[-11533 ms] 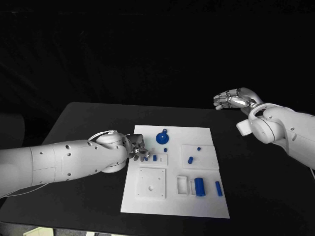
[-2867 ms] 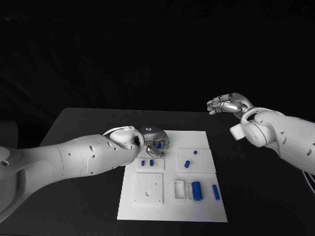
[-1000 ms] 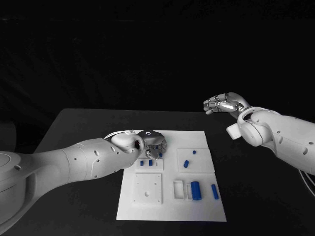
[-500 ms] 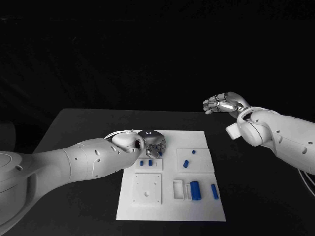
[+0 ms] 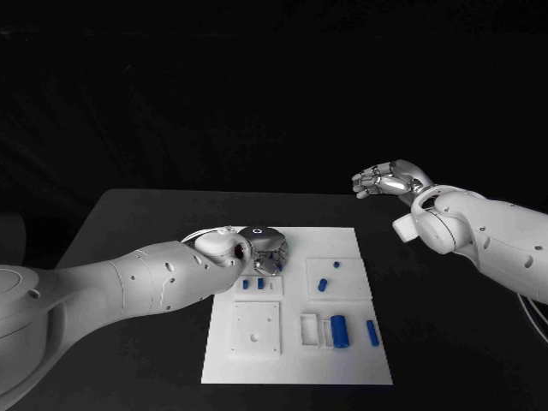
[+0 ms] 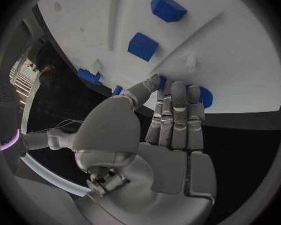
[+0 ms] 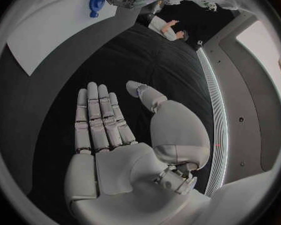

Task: Assemble the parts on the task board

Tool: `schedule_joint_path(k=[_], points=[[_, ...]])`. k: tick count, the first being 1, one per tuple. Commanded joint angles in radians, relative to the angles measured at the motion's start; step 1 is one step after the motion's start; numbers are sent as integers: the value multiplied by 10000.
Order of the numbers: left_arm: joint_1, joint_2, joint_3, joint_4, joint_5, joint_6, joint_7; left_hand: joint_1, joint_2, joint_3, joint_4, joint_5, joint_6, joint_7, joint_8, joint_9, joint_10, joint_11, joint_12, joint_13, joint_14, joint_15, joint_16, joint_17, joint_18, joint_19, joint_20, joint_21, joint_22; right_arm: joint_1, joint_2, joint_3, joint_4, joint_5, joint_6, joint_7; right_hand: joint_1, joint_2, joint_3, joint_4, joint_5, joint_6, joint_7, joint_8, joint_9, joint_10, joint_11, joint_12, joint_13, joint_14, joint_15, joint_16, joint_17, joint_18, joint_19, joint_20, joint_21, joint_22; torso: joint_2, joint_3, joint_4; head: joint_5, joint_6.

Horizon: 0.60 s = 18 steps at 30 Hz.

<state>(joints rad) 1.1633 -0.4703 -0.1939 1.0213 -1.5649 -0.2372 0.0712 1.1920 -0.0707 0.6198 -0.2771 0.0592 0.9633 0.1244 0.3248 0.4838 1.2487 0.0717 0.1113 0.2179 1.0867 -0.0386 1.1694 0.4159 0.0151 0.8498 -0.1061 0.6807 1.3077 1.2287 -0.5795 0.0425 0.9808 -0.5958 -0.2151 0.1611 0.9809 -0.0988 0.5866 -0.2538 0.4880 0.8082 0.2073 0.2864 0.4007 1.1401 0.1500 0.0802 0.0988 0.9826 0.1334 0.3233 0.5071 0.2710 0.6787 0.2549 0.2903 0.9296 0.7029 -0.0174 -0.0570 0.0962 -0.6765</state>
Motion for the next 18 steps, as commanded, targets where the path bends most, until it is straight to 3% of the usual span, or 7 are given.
schedule_joint_path(k=[1,18], points=[[-138,-23,-86,-33,-43,311,-177,17,67,61,-7,78,105,-13,34,-5,96,-10,4,2,94,-12,56,-17,76,121,-270,-61,84,-2,-2,4,23,-71,50,119,29,24,-23,18,58,-42,26,69,-9,45,-7,-44,-14,-39,6,-55,11,-92,-43,-27,-41,17,1,1,1,7,9],[-172,-235,-71,226,323,-694,139,15,47,112,-20,255,193,-38,39,-15,253,-63,-67,-55,393,-71,-122,-129,92,403,-352,-109,43,-2,3,4,-8,-73,67,124,27,26,-24,20,61,-38,24,75,-11,49,-8,-42,-15,-38,5,-55,12,-92,-42,-27,-41,19,0,5,-6,65,66]])
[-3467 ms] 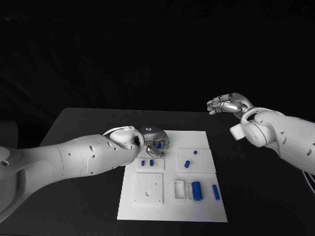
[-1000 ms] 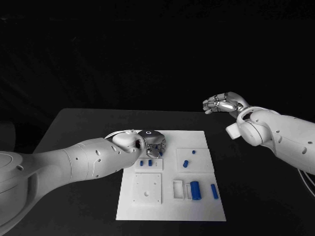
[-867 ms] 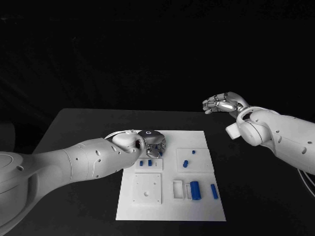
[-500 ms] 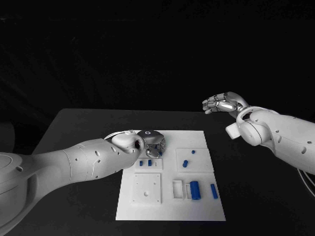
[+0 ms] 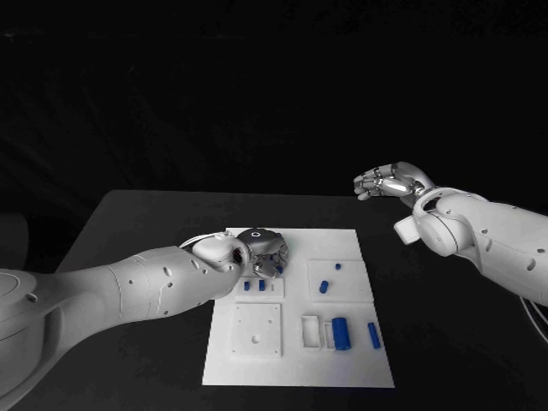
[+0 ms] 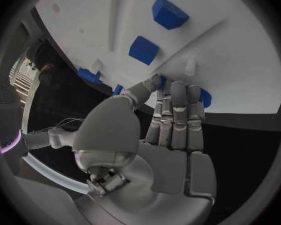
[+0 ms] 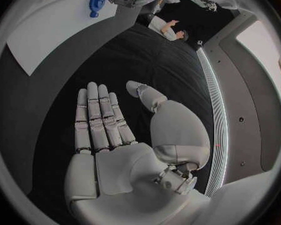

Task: Assemble the parts on the task board

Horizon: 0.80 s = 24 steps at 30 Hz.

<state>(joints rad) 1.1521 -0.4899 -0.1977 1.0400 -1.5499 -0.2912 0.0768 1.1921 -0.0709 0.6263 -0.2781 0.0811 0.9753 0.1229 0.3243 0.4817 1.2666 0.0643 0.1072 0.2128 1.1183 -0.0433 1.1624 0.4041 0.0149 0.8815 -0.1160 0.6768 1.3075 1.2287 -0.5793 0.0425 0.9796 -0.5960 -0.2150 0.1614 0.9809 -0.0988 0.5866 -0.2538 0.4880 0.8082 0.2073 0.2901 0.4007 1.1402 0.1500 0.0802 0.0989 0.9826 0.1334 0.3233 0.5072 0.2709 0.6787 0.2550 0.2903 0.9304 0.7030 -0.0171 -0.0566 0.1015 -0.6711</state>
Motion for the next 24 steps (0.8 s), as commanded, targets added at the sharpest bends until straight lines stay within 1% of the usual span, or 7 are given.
schedule_joint_path(k=[1,9,12,14,17,22,24], points=[[-61,-63,-29,59,197,-173,97,11,48,47,-8,36,73,-23,43,6,77,11,-30,-6,85,-24,-58,-14,95,92,-255,-72,44,-2,1,4,6,-71,69,120,26,26,-25,20,61,-38,24,38,-11,49,-9,-42,-15,-38,5,-56,11,-91,-42,-27,-41,11,-1,1,-14,8,11],[-61,-297,44,290,397,-421,167,-3,36,47,-1,36,68,-21,34,1,87,9,-49,-18,129,-28,-88,-29,97,127,-262,-82,40,-2,-15,4,18,-71,73,115,21,30,-27,23,62,-37,24,41,-13,50,-9,-42,-16,-38,5,-56,12,-91,-42,-27,-42,12,-8,8,3,8,26],[-61,-367,216,353,572,-504,266,-2,36,50,0,38,67,-20,31,-1,88,8,-56,-22,143,-29,-95,-32,98,137,-264,-85,38,-2,-17,4,21,-71,70,116,21,31,-27,23,62,-37,24,41,-13,50,-9,-42,-17,-39,5,-57,12,-91,-42,-27,-43,12,-12,3,4,9,29],[-60,-416,281,408,773,-600,340,-10,36,49,8,37,67,-19,29,-2,92,8,-61,-25,156,-29,-101,-35,98,148,-265,-86,38,-2,-18,4,25,-71,71,118,21,32,-27,24,63,-37,23,42,-14,50,-9,-42,-17,-39,5,-57,12,-91,-42,-27,-43,13,-10,1,3,19,36],[-59,-520,510,588,894,-618,369,-22,32,50,16,31,39,-9,7,-13,84,12,-86,-40,183,-26,-122,-44,99,170,-268,-95,36,-2,-16,4,26,-71,77,118,21,33,-27,24,64,-36,23,43,-14,50,-9,-42,-17,-39,5,-57,12,-91,-41,-27,-43,13,-9,3,2,20,44],[-53,-747,722,911,1081,-616,390,-27,28,49,19,28,33,-5,1,-16,89,12,-93,-45,199,-27,-127,-46,100,181,-269,-98,37,-2,-36,4,20,-71,85,112,21,36,-27,24,65,-36,22,44,-15,52,-10,-41,-17,-38,4,-57,13,-91,-41,-27,-43,14,-7,-2,9,41,46],[-50,-866,762,1044,1163,-524,359,-38,16,41,24,22,32,-3,-2,-18,93,12,-98,-48,213,-27,-129,-46,100,191,-270,-97,40,-2,-29,4,21,-71,91,113,22,36,-26,23,66,-36,22,44,-15,52,-10,-41,-17,-38,4,-57,13,-91,-41,-28,-43,14,-11,-3,13,51,60]])
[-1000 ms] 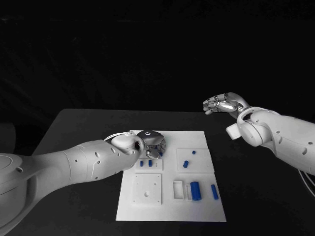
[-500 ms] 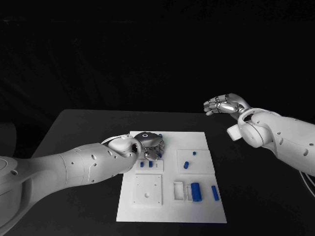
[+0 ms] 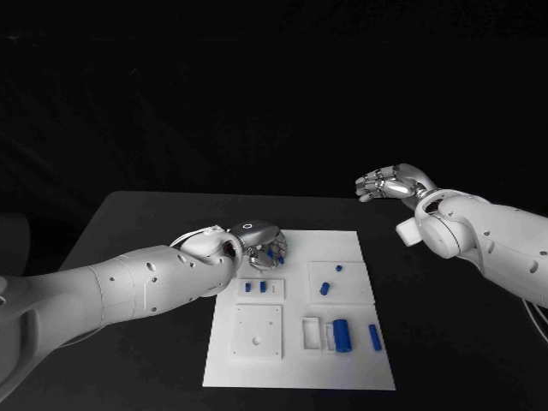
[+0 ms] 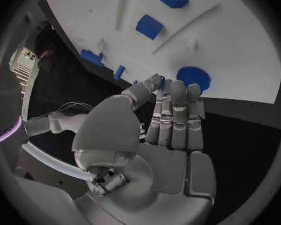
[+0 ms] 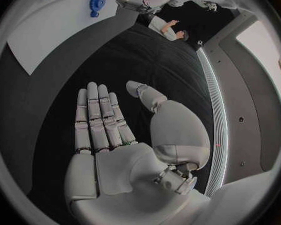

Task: Assemble the parts on the task board

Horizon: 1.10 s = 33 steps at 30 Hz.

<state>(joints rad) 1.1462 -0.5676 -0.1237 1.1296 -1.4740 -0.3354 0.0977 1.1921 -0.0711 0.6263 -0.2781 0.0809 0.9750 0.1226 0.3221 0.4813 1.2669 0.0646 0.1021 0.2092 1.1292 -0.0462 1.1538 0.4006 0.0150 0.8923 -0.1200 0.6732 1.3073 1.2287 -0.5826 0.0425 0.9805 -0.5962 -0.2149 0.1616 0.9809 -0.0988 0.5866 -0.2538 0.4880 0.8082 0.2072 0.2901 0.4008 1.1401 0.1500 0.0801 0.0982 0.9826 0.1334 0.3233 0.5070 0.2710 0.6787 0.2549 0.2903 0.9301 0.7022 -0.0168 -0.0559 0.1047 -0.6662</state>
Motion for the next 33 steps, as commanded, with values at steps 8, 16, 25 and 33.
schedule_joint_path(k=[8,16,25,33], points=[[14,-517,35,471,446,109,69,-47,19,39,30,18,27,3,11,-19,85,10,-65,-24,129,2,-42,-9,99,95,-231,-62,47,-2,-23,4,11,-69,85,107,27,36,-24,19,67,-35,21,47,-17,52,-11,-41,-12,-38,3,-57,16,-92,-42,-29,-45,17,3,-6,-3,12,16],[11,-999,30,760,441,136,-36,-36,22,47,25,20,33,0,11,-20,94,8,-71,-28,138,1,-45,-9,101,98,-233,-66,51,-2,-78,4,23,-71,74,102,34,36,-21,12,67,-33,20,50,-18,53,-12,-41,-12,-37,3,-57,16,-92,-42,-31,-45,18,0,-17,11,3,-2],[10,-1216,27,747,343,578,-291,-29,3,48,19,16,40,-3,12,-20,103,7,-76,-33,142,0,-52,-10,102,98,-234,-69,55,-2,-92,4,30,-77,75,106,38,35,-19,8,67,-31,19,53,-19,55,-12,-40,-13,-36,2,-57,17,-92,-41,-31,-46,19,1,-28,11,11,0],[9,-1208,24,648,240,758,-368,-24,-19,46,10,10,41,-2,9,-23,106,8,-89,-41,145,1,-59,-10,100,98,-232,-72,64,-2,-95,4,37,-82,69,106,40,35,-18,6,67,-31,18,55,-20,56,-12,-40,-14,-35,2,-57,18,-92,-41,-31,-46,20,7,-11,-7,46,-22]])
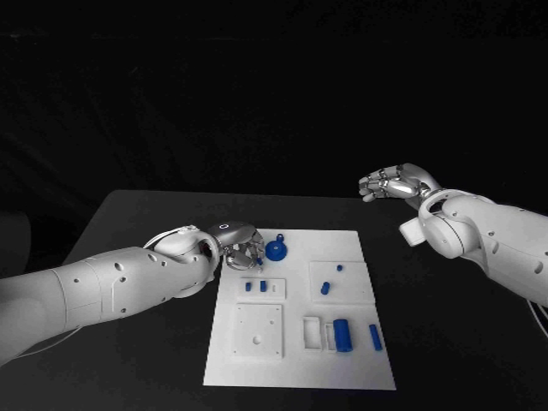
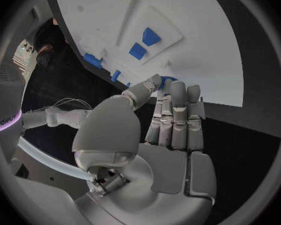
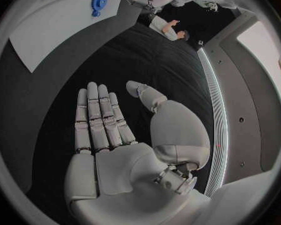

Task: Assemble the parts on the task board

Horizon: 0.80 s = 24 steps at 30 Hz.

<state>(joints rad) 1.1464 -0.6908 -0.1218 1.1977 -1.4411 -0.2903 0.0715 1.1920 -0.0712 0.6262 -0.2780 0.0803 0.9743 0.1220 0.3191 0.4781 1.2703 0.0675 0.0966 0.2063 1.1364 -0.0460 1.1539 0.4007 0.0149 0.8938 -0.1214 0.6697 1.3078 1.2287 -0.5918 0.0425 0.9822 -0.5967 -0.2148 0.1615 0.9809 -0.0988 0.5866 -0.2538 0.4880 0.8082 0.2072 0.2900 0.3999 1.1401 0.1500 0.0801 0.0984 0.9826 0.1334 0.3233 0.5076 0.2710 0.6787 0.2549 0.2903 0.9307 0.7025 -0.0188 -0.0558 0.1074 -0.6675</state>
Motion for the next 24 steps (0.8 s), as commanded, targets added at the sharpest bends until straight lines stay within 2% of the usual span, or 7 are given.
schedule_joint_path(k=[1,24], points=[[8,24,3,-45,-106,310,-107,-25,-19,46,10,14,47,5,38,8,73,-20,-34,-12,73,0,-59,-12,101,82,-218,-37,59,-2,-4,4,20,-77,68,106,40,35,-18,5,67,-31,18,55,-12,56,-12,-40,-16,-35,2,-57,12,-92,-40,-31,-47,14,4,8,-9,22,-15],[-3,112,-8,-159,-229,537,-99,-16,-21,51,9,-20,32,11,20,-2,70,-12,-66,-32,56,8,-88,-18,94,65,-212,-55,73,-2,-18,4,27,-81,77,103,41,33,-18,3,67,-30,18,60,-16,58,-12,-40,-18,-34,2,-57,14,-92,-37,-30,-47,16,3,15,-13,54,-81]])
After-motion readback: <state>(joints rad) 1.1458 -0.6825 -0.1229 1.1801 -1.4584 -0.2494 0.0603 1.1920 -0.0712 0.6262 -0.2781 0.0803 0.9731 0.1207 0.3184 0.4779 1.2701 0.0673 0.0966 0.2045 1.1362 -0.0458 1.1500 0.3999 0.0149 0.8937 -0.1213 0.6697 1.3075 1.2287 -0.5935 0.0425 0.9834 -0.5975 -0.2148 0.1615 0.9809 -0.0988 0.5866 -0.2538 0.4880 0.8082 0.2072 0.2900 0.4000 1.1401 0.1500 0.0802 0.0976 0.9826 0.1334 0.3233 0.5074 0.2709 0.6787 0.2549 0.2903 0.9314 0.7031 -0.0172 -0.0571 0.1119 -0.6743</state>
